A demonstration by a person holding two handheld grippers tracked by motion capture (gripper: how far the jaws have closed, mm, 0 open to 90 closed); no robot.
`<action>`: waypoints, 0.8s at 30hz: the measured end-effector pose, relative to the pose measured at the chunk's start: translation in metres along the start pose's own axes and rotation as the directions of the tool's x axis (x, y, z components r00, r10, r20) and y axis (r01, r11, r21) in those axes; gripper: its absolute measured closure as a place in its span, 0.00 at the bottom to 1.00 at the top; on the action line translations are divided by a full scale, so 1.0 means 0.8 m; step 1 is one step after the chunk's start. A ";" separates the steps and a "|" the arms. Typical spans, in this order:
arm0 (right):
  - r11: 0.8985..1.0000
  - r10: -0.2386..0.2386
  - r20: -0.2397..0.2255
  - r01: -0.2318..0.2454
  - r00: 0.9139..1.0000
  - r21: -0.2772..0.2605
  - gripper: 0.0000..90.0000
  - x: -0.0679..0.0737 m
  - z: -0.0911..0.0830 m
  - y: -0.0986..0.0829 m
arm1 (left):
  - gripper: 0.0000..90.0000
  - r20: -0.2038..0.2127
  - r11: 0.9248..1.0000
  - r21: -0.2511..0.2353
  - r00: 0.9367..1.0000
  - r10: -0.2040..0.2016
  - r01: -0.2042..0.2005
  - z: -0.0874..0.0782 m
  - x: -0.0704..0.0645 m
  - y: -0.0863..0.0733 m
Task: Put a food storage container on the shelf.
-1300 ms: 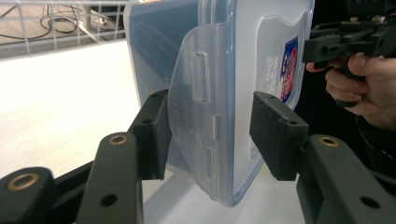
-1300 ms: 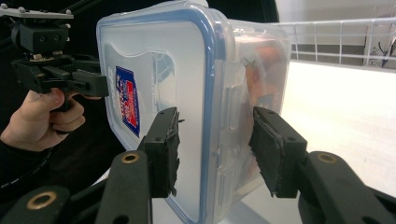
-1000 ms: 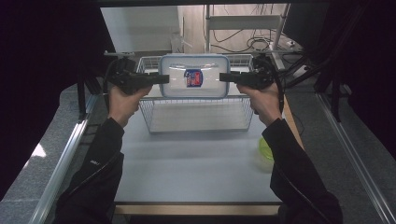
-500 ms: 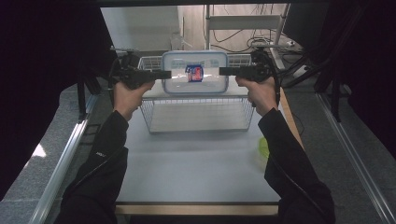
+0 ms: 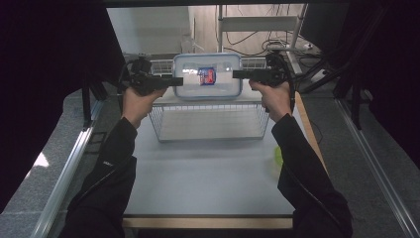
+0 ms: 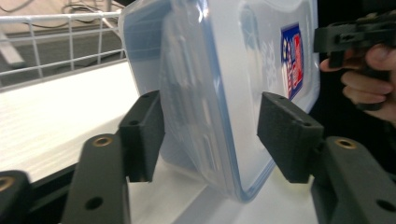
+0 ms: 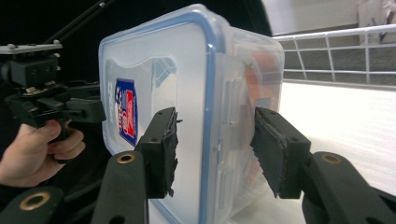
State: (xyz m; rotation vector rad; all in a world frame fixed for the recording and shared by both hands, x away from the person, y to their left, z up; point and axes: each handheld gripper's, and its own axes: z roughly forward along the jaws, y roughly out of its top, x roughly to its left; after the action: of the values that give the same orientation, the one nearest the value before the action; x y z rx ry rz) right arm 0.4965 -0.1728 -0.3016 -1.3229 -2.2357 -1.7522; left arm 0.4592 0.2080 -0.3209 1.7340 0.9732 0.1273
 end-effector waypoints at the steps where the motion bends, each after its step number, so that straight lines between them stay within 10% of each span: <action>1: 1.000 -0.006 0.003 0.006 1.000 -0.004 0.56 0.000 0.000 0.000 | 0.45 -0.002 1.000 0.004 1.000 0.005 -0.005 0.000 0.000 0.000; 12: 0.999 -0.030 0.029 0.031 0.999 -0.025 0.57 0.000 0.002 -0.001 | 0.38 -0.008 1.000 0.014 1.000 0.008 -0.008 0.005 0.002 0.002; 19: 1.000 -0.027 0.039 0.028 0.999 -0.013 0.58 -0.002 0.005 -0.005 | 0.20 0.003 0.994 -0.001 0.994 -0.110 0.110 0.010 0.026 0.001; 24: 0.999 -0.041 0.047 0.042 0.998 -0.006 0.58 -0.005 0.006 -0.009 | 0.23 -0.022 0.997 -0.017 0.997 -0.080 0.079 0.000 0.029 0.000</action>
State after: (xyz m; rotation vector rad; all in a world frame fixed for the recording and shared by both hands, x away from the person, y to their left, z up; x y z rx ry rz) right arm 0.4969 -0.1711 -0.3109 -1.3426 -2.3001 -1.7615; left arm 0.4747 0.2232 -0.3291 1.6799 1.0535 0.1028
